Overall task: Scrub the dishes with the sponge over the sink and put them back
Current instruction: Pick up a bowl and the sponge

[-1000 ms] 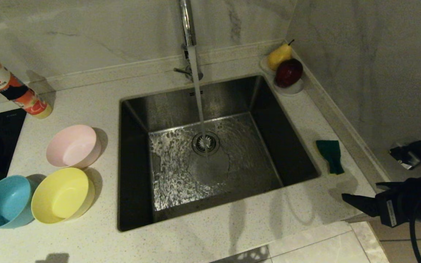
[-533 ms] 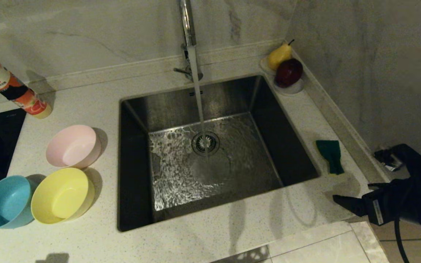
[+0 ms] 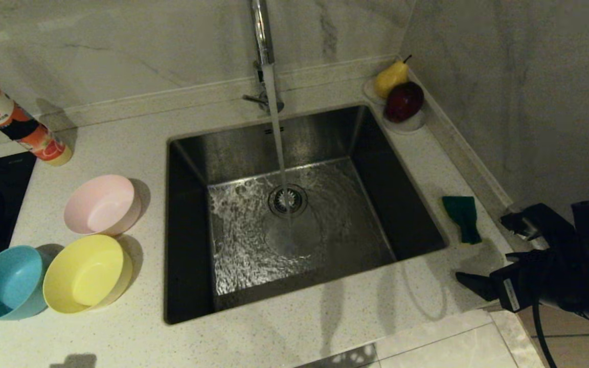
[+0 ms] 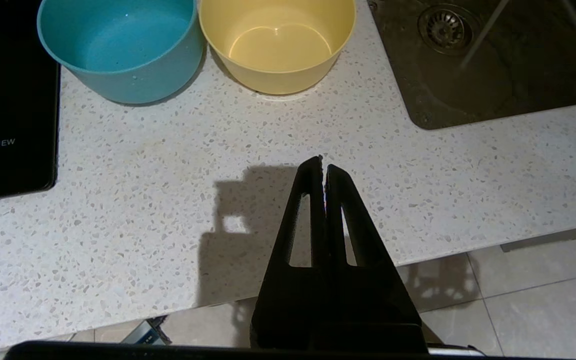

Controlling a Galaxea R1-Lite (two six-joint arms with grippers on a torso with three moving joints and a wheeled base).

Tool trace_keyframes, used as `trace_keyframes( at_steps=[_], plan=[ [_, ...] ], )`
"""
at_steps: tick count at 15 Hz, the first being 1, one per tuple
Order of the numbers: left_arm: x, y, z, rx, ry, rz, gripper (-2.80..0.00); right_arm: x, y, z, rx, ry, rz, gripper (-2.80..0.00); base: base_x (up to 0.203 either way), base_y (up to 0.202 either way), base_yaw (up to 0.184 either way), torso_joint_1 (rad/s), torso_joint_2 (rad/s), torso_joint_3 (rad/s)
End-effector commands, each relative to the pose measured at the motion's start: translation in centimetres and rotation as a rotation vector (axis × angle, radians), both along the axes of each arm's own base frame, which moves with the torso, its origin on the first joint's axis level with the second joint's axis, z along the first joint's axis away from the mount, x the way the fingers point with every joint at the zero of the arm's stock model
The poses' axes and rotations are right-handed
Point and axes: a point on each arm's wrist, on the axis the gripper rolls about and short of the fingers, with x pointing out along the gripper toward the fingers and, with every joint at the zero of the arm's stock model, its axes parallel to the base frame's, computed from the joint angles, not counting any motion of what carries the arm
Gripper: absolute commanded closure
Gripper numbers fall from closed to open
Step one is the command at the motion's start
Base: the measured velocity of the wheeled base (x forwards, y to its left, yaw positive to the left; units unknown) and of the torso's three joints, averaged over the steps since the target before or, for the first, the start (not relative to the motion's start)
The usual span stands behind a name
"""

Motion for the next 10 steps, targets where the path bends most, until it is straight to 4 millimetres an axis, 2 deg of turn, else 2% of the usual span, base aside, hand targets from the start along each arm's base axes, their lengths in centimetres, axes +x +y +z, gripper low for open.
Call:
trace_keyframes(
  at_steps=[1, 10],
  plan=[
    [0.0, 0.0, 0.0, -0.001, 0.001, 0.001, 0.0, 0.3, 0.2, -0.4, -0.005, 0.016, 0.004, -2.8, 0.0, 0.0, 0.0, 0.0, 0.0, 0.0],
    [0.0, 0.0, 0.0, -0.001, 0.001, 0.0, 0.0, 2.0, 0.5, -0.6, 0.004, -0.024, -0.007, -2.8, 0.0, 0.0, 0.0, 0.0, 0.0, 0.0]
  ],
)
